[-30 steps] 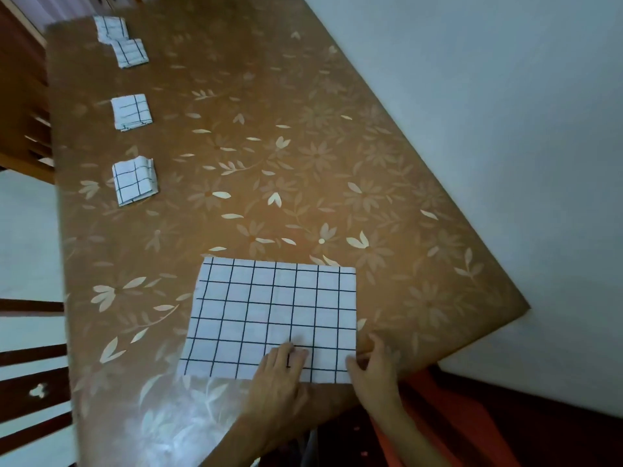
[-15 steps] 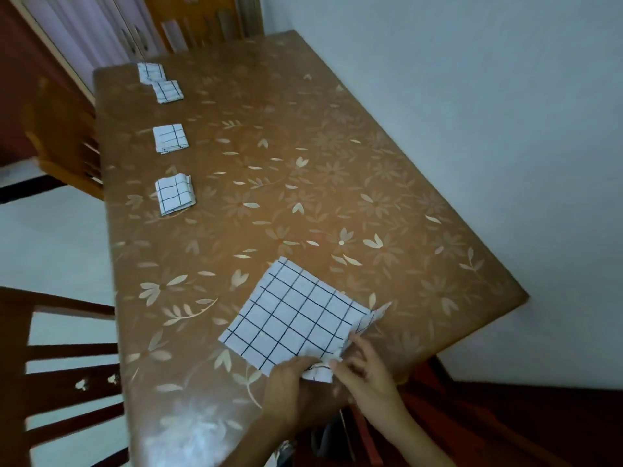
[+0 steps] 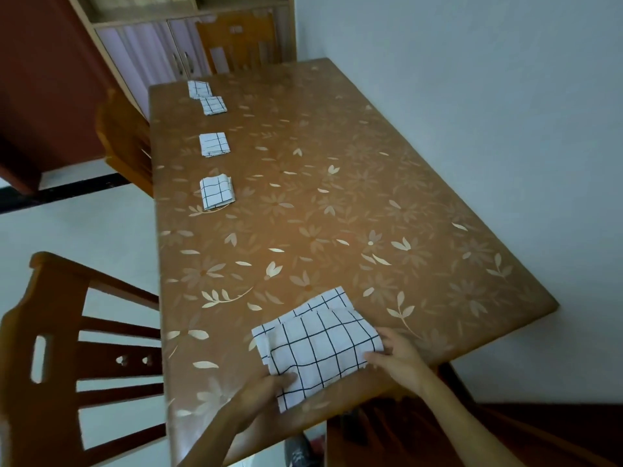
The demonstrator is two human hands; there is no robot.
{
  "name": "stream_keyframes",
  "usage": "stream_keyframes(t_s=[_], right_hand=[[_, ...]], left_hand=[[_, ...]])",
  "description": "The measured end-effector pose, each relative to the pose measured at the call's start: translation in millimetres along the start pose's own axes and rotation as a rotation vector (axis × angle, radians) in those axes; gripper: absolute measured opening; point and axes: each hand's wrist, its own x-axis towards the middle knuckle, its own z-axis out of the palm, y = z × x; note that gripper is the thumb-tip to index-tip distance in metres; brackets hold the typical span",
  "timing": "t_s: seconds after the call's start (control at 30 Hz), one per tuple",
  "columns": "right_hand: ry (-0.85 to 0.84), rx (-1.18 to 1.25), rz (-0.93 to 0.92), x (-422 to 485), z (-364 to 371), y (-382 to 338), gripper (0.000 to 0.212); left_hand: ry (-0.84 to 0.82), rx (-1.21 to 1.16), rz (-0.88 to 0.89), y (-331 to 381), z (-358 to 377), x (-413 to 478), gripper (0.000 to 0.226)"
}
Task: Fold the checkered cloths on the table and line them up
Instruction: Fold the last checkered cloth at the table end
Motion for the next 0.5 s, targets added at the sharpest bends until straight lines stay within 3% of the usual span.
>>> stream_keyframes(t_s=[0.03, 0.23, 0.37, 0.5], right_hand=[[0.004, -0.008, -0.007, 2, 4, -2, 0.043], [0.129, -0.047, 0.014, 25, 22, 7, 0.053], [0.194, -0.137, 0.029, 40, 32, 17, 0.048], [0.223, -0.167, 0.021, 42, 36, 20, 0.044]], left_hand=[[0.031, -0.024, 0.002, -4, -2, 3, 0.038], [0.276, 0.016, 0.089, -18, -6, 4, 0.04], [0.479, 0.291, 0.233, -26, -12, 0, 0.039], [0.631, 0.662, 0.319, -31, -12, -2, 0.053]])
